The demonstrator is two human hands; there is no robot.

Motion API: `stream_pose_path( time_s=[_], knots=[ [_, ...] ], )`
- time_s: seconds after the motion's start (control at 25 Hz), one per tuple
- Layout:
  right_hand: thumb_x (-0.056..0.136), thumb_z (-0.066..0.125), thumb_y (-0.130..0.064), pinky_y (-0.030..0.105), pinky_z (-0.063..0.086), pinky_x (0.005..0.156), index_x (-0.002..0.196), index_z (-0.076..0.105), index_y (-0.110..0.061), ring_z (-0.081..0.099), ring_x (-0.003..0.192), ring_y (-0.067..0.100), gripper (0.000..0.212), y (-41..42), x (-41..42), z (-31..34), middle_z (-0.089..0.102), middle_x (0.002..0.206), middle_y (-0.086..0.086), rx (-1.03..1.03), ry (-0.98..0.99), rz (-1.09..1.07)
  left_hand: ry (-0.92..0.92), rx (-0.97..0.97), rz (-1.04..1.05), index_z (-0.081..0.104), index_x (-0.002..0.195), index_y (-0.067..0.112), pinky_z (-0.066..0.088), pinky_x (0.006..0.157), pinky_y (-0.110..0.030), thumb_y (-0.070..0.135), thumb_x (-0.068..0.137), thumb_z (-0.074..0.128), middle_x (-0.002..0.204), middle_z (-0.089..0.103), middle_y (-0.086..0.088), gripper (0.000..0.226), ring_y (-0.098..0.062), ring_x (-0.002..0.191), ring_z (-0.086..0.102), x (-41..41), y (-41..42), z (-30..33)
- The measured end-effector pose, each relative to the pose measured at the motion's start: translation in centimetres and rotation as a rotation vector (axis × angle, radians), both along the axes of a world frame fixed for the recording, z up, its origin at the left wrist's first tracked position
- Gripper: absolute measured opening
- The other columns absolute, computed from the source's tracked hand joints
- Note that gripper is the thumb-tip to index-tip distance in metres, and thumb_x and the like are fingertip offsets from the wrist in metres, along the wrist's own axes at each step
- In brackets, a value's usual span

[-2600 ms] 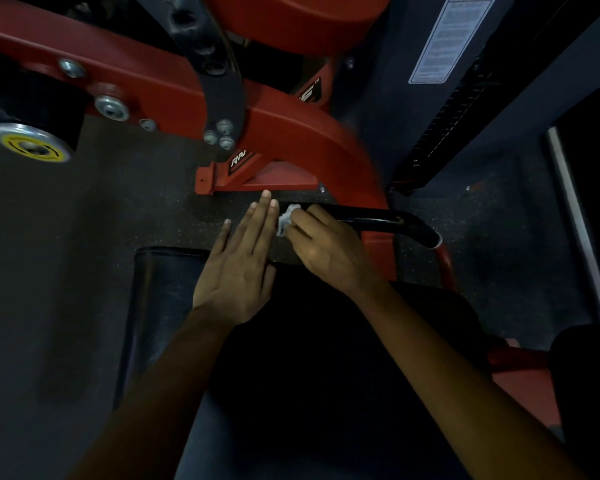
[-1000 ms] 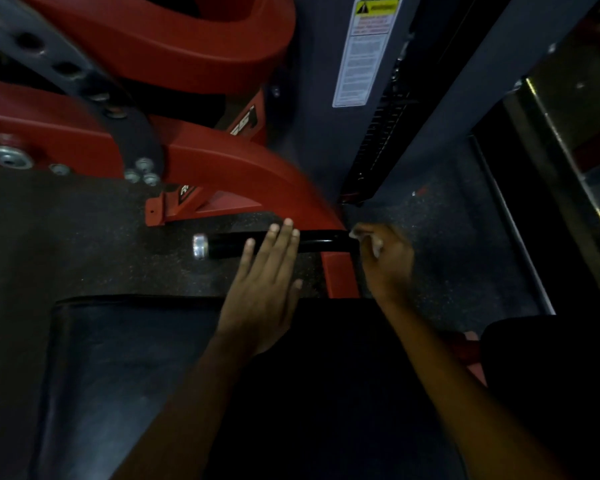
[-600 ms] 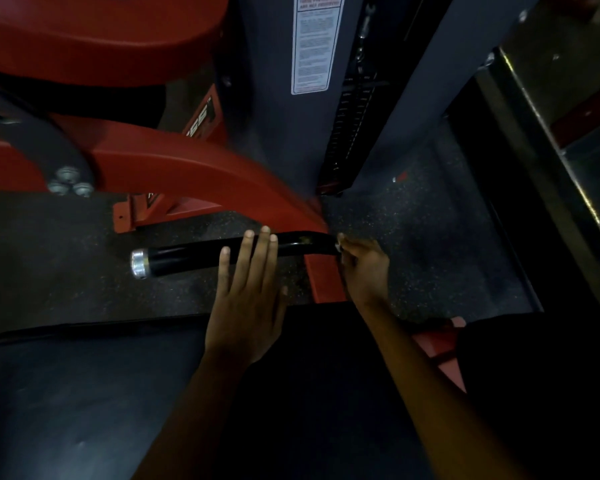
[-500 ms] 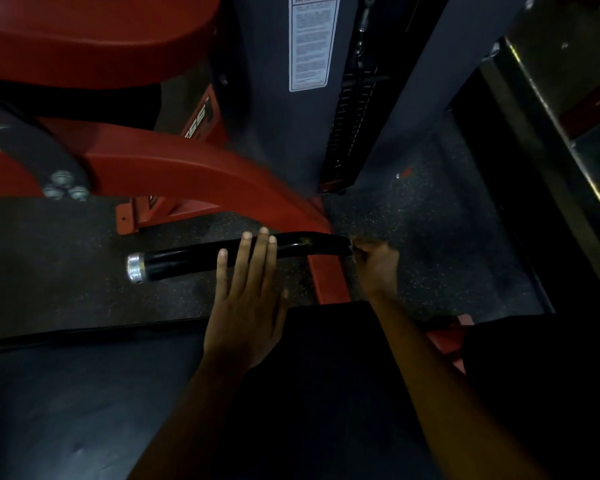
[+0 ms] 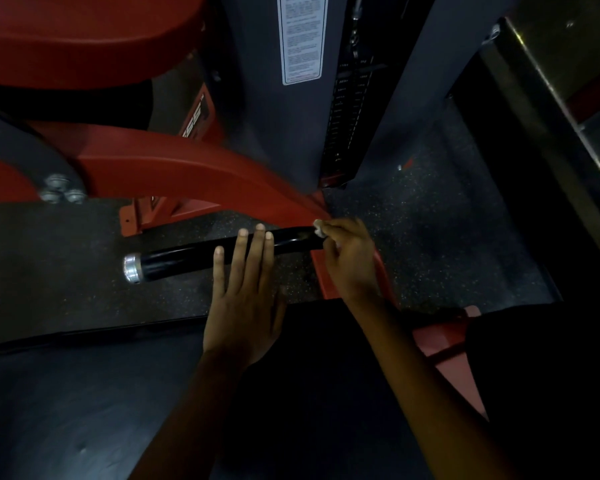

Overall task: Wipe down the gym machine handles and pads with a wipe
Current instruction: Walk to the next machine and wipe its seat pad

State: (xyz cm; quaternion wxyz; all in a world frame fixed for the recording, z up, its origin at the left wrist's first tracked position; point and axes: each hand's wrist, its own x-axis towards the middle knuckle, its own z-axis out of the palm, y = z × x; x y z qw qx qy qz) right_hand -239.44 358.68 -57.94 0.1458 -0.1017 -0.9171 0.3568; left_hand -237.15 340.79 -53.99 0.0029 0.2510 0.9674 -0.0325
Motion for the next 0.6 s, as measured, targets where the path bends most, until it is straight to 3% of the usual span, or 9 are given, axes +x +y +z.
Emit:
stream_pose_path(
  time_s=[0.24, 0.32, 0.44, 0.52, 0.6],
  knots=[
    [0.088, 0.058, 0.0, 0.022, 0.052, 0.079, 0.108, 0.068, -0.001, 0.068, 0.089, 0.024, 0.022, 5.3, -1.6, -1.4, 0.069, 0.105, 0.018, 0.002, -0.522, -0.089, -0.007, 0.001, 0.01, 0.006, 0.15, 0.002, 0.005, 0.118, -0.053, 0.04, 0.095, 0.031, 0.159, 0.002, -0.013, 0.071, -0.029, 0.147, 0.0, 0.0, 0.0, 0.0],
    [0.088, 0.061, -0.006, 0.013, 0.05, 0.076, 0.107, 0.068, -0.001, 0.067, 0.084, 0.016, 0.021, 4.9, -3.3, 0.6, 0.071, 0.104, 0.014, -0.05, -0.476, -0.001, -0.003, 0.002, 0.007, 0.005, 0.15, 0.002, 0.005, 0.118, -0.053, 0.04, 0.095, 0.03, 0.159, 0.001, -0.013, 0.072, -0.029, 0.147, -0.001, 0.0, 0.1, 0.1],
    [0.089, 0.06, -0.008, -0.004, 0.04, 0.067, 0.107, 0.069, -0.004, 0.058, 0.083, 0.002, 0.021, 2.4, -5.5, 4.5, 0.067, 0.099, -0.003, -0.102, -0.392, 0.34, -0.008, -0.04, 0.002, 0.001, 0.15, 0.002, 0.003, 0.118, -0.053, 0.042, 0.092, 0.032, 0.159, -0.003, -0.013, 0.077, -0.03, 0.147, -0.003, 0.0, 0.2, 0.5],
    [0.089, 0.055, 0.002, -0.003, 0.037, 0.063, 0.104, 0.07, -0.004, 0.056, 0.083, 0.002, 0.022, 1.2, -6.3, 5.1, 0.066, 0.096, -0.002, 0.004, -0.47, 0.522, -0.014, -0.061, -0.007, -0.001, 0.15, 0.002, 0.002, 0.118, -0.053, 0.043, 0.09, 0.033, 0.159, -0.004, -0.013, 0.079, -0.03, 0.146, -0.005, -0.2, 0.2, 0.9],
    [0.088, 0.051, 0.009, 0.005, 0.041, 0.071, 0.103, 0.07, -0.002, 0.06, 0.087, 0.01, 0.027, 1.6, -6.7, 4.5, 0.069, 0.102, 0.007, 0.059, -0.54, 0.537, -0.005, -0.054, 0.0, 0.001, 0.15, 0.002, 0.003, 0.118, -0.053, 0.042, 0.09, 0.034, 0.159, -0.003, -0.013, 0.08, -0.029, 0.146, -0.005, 0.0, 0.1, 1.0]
  ],
)
